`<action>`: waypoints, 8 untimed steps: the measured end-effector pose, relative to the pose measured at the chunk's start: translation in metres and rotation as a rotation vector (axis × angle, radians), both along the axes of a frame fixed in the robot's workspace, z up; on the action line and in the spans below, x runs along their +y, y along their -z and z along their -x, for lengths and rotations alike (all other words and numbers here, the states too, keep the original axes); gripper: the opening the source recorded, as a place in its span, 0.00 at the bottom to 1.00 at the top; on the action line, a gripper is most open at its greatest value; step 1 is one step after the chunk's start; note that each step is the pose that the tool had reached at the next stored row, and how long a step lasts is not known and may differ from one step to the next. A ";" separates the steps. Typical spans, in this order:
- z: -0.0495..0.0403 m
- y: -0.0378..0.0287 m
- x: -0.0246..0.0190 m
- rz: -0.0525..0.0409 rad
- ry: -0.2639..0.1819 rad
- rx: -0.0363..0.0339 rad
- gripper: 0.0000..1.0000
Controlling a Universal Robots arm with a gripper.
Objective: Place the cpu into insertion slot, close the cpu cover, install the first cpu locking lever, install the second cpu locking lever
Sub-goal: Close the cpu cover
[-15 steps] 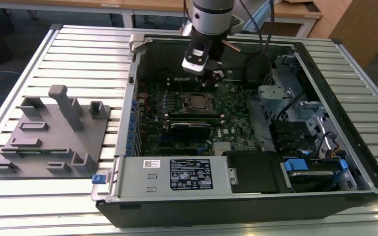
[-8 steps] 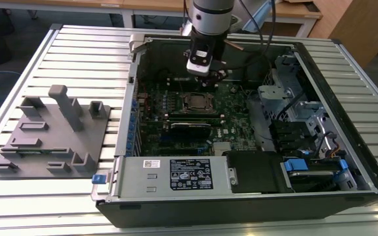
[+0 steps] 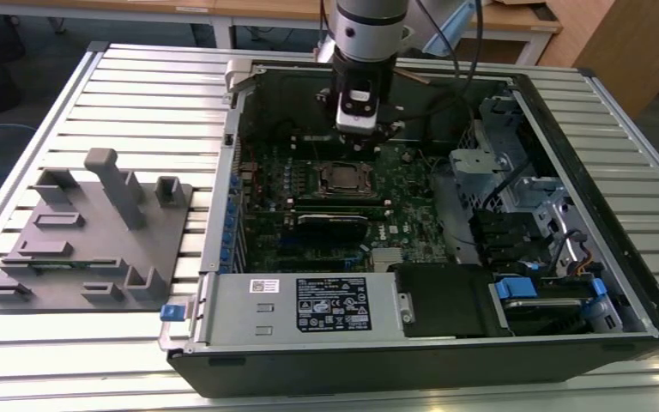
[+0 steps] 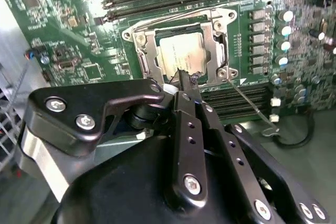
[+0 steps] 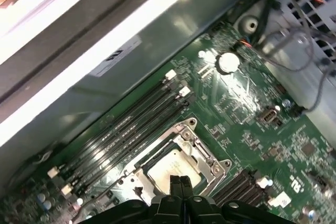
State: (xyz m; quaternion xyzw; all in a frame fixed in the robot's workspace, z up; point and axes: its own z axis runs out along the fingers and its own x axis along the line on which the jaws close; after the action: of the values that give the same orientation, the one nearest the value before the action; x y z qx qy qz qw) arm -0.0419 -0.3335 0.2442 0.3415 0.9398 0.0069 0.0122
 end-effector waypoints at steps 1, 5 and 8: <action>0.0000 0.0001 0.0000 0.0000 -0.018 0.0000 0.10; 0.0000 0.0004 0.0000 0.0000 -0.090 0.0000 0.10; 0.0000 0.0008 0.0000 0.0001 -0.145 0.0001 0.10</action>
State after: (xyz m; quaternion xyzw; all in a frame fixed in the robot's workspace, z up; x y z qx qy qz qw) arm -0.0419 -0.3336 0.2435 0.2724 0.9621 0.0077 0.0117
